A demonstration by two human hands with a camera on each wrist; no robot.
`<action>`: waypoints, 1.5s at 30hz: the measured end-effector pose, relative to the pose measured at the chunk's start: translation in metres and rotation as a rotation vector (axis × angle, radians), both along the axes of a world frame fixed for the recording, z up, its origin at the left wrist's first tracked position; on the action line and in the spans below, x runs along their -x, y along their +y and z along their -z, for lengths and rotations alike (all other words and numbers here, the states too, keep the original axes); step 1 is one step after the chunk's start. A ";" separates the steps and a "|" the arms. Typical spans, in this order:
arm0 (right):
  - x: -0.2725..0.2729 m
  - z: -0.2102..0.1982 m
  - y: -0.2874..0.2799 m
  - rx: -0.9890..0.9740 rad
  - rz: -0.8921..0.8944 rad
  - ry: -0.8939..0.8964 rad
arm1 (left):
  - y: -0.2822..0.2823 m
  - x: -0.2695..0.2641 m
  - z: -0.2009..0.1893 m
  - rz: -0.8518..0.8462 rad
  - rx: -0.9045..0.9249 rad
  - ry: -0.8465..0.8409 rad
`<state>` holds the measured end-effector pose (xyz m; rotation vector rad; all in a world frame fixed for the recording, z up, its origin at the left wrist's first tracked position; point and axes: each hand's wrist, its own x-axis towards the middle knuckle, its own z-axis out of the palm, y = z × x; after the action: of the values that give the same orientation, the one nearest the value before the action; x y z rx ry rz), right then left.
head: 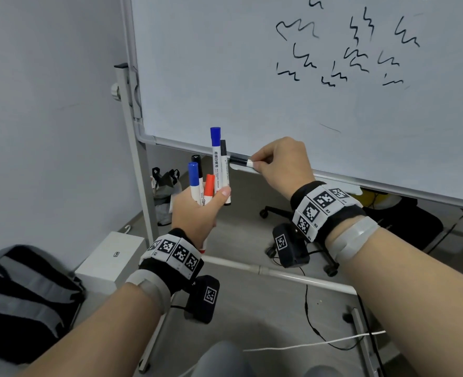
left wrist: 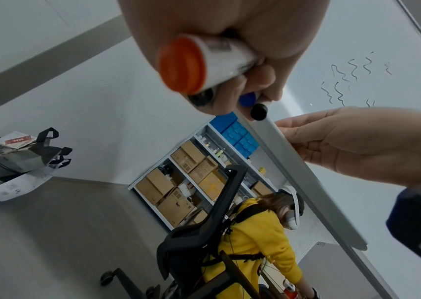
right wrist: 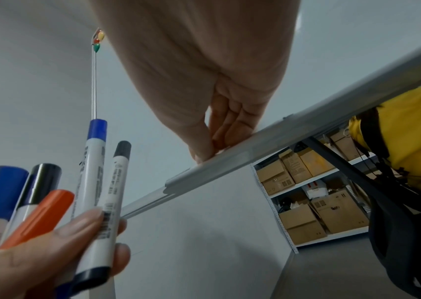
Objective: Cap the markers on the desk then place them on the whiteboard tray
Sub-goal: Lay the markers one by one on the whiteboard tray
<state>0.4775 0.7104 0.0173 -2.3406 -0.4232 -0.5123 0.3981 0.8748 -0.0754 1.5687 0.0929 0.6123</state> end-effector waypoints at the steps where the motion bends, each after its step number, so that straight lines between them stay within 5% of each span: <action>1: 0.001 0.000 -0.001 -0.015 -0.006 -0.011 | -0.001 0.000 0.000 0.001 0.005 -0.001; 5: 0.012 -0.003 -0.005 -0.127 -0.087 -0.061 | -0.005 0.001 -0.002 0.001 0.022 -0.015; 10: 0.029 -0.006 -0.006 -0.283 -0.409 0.257 | -0.014 0.004 -0.007 0.020 0.038 -0.030; 15: 0.037 -0.008 -0.010 -0.349 -0.479 0.356 | -0.021 0.008 -0.011 0.040 0.026 -0.044; 24: 0.035 -0.008 -0.009 -0.309 -0.367 0.344 | -0.022 0.010 -0.019 0.068 0.064 -0.054; 32: 0.015 -0.023 -0.024 -0.078 -0.172 0.001 | -0.016 0.003 -0.013 0.008 0.051 -0.008; 37: 0.008 -0.022 -0.028 0.135 -0.195 0.012 | -0.017 0.000 -0.008 -0.009 0.031 0.000; 45: -0.003 -0.009 -0.024 0.155 -0.169 0.026 | -0.015 -0.001 -0.003 -0.022 0.034 0.020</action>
<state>0.4809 0.6868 0.0260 -2.4283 -0.6626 -0.3798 0.3994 0.8600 -0.0727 1.5430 0.1353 0.6095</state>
